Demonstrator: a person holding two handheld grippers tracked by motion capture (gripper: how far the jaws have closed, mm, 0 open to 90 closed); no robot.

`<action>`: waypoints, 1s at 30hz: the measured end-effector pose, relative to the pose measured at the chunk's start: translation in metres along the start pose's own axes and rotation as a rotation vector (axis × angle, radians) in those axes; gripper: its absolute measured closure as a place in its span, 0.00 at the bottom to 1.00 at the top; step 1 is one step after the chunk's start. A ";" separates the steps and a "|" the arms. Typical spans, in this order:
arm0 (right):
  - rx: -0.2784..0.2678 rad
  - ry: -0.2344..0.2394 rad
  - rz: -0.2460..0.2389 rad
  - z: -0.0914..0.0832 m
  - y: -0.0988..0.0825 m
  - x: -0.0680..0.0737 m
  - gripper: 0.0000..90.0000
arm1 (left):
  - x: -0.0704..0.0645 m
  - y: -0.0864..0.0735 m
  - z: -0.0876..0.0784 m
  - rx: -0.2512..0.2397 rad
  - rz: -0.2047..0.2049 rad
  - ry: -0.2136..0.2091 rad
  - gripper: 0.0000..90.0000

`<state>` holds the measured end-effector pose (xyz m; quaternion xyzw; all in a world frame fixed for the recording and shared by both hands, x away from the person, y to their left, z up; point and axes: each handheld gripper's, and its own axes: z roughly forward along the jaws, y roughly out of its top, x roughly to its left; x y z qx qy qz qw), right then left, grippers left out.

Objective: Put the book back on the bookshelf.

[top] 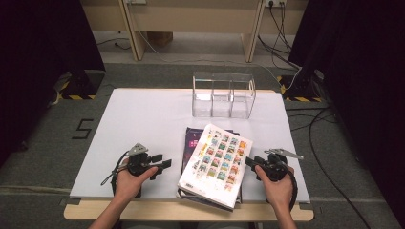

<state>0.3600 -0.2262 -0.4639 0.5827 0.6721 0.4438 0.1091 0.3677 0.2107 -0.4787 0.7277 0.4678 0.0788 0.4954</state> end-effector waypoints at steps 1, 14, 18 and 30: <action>0.000 0.000 0.000 0.000 0.000 0.000 0.60 | 0.000 0.000 0.000 0.000 0.000 0.000 0.51; 0.044 0.014 0.014 0.008 0.003 0.003 0.58 | -0.015 0.028 0.022 0.022 0.020 -0.029 0.53; 0.060 0.016 0.012 0.009 0.003 0.006 0.57 | -0.019 0.029 0.025 0.039 0.016 -0.035 0.54; 0.069 0.008 0.013 0.009 0.002 0.006 0.56 | -0.024 0.034 0.032 0.049 0.027 -0.052 0.55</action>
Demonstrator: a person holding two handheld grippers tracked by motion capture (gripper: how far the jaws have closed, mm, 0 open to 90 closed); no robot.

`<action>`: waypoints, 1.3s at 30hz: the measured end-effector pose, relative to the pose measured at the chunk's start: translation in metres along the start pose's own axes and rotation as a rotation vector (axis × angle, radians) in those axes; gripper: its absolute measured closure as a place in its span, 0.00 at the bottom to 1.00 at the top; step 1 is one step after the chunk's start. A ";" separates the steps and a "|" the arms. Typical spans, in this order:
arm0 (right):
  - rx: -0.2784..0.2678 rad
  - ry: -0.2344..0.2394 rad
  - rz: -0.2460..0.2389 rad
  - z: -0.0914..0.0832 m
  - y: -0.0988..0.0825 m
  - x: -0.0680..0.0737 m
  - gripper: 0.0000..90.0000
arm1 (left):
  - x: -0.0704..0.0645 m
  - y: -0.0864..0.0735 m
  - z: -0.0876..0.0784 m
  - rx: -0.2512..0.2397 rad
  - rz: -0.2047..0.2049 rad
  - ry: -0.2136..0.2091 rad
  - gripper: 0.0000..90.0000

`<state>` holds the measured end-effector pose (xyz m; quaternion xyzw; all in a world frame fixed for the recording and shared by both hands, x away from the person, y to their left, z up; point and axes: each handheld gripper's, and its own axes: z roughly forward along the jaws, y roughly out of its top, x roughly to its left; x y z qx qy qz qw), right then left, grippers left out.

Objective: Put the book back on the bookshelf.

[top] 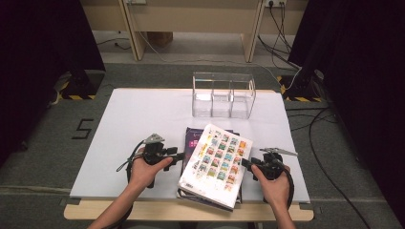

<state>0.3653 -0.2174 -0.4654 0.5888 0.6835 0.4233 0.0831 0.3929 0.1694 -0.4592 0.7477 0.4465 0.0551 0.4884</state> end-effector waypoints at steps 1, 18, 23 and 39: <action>0.000 0.000 0.001 0.000 0.000 0.000 0.56 | 0.000 0.000 0.000 -0.001 -0.001 0.002 0.55; -0.050 -0.035 0.019 -0.006 -0.003 -0.009 0.55 | 0.014 -0.027 -0.034 -0.019 0.017 0.082 0.50; -0.149 -0.297 -0.068 -0.012 -0.011 -0.035 0.52 | 0.037 -0.066 -0.068 -0.052 -0.020 0.236 0.49; -0.156 -0.269 -0.062 -0.009 -0.013 -0.037 0.55 | 0.051 -0.069 -0.081 -0.101 -0.090 0.270 0.49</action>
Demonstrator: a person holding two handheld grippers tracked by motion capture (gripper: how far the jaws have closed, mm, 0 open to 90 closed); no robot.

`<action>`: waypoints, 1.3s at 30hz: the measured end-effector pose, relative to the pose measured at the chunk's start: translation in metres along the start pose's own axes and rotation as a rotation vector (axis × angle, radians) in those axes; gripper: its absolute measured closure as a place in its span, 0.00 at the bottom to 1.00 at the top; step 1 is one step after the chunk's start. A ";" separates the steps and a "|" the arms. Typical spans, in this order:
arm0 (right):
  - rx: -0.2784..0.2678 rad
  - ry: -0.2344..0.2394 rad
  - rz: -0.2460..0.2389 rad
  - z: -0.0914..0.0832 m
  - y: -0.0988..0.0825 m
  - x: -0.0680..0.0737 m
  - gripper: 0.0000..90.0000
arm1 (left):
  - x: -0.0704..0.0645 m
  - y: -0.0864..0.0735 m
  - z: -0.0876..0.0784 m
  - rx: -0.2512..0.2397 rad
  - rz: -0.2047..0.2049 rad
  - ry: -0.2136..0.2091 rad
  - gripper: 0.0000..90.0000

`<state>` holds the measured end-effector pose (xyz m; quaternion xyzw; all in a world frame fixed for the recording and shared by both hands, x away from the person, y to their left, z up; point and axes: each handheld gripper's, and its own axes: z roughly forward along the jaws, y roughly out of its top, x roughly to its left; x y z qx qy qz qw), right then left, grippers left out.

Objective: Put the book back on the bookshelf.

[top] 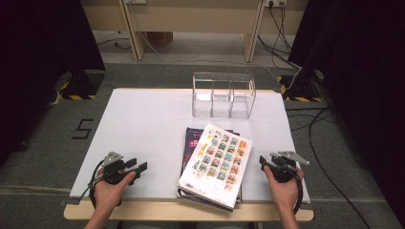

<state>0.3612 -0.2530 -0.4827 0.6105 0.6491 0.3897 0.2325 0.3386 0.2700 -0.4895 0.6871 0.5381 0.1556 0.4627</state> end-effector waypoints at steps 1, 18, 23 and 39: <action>0.000 0.000 0.000 0.000 0.000 0.000 0.55 | 0.000 0.000 0.000 0.000 0.000 0.000 0.49; 0.168 0.272 0.058 0.000 0.017 0.041 0.65 | -0.089 0.068 0.092 0.166 0.128 -0.248 0.57; 0.201 0.270 0.066 0.004 0.014 0.046 0.60 | -0.102 0.075 0.114 0.220 0.093 -0.267 0.56; 0.226 0.256 0.024 0.015 0.025 0.054 0.60 | -0.104 0.065 0.114 0.281 -0.044 -0.309 0.62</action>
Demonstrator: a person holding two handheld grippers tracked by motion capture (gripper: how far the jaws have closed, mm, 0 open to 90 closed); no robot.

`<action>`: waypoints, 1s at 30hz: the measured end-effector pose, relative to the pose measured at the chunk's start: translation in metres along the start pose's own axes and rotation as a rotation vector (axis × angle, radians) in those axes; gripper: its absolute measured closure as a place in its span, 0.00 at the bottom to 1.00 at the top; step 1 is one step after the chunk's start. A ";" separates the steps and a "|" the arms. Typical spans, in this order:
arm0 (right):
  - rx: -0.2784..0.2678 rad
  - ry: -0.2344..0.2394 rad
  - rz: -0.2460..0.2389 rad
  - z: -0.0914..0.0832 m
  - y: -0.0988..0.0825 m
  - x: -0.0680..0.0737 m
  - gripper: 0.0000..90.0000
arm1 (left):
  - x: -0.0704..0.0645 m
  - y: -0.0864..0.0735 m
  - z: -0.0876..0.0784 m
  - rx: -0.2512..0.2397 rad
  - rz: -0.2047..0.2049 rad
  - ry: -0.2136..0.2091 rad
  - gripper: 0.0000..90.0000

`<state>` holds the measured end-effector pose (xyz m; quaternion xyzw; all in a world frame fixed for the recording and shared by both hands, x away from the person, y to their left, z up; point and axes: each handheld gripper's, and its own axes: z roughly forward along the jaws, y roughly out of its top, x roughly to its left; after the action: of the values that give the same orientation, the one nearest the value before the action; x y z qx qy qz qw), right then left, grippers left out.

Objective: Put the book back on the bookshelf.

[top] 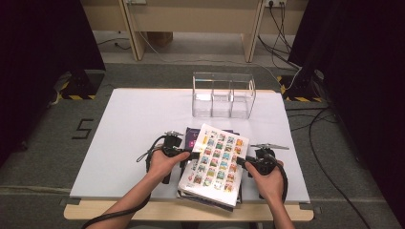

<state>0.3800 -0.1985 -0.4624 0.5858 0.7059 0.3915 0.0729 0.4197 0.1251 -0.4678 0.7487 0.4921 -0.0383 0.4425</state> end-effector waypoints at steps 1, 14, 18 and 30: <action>0.000 0.000 0.000 0.000 0.000 0.000 0.60 | 0.000 0.000 0.000 0.000 0.000 0.000 0.63; -0.001 0.003 -0.005 0.006 0.006 0.002 0.59 | -0.012 -0.007 -0.017 -0.075 -0.133 -0.143 0.74; -0.003 0.006 0.004 0.010 0.007 0.002 0.57 | -0.008 -0.014 -0.017 -0.027 -0.169 -0.131 0.72; 0.005 0.017 0.020 0.011 0.008 0.001 0.55 | -0.010 -0.017 -0.006 -0.007 -0.187 -0.121 0.68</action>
<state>0.3923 -0.1924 -0.4646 0.5898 0.7014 0.3954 0.0618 0.3990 0.1237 -0.4700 0.6943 0.5322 -0.1230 0.4686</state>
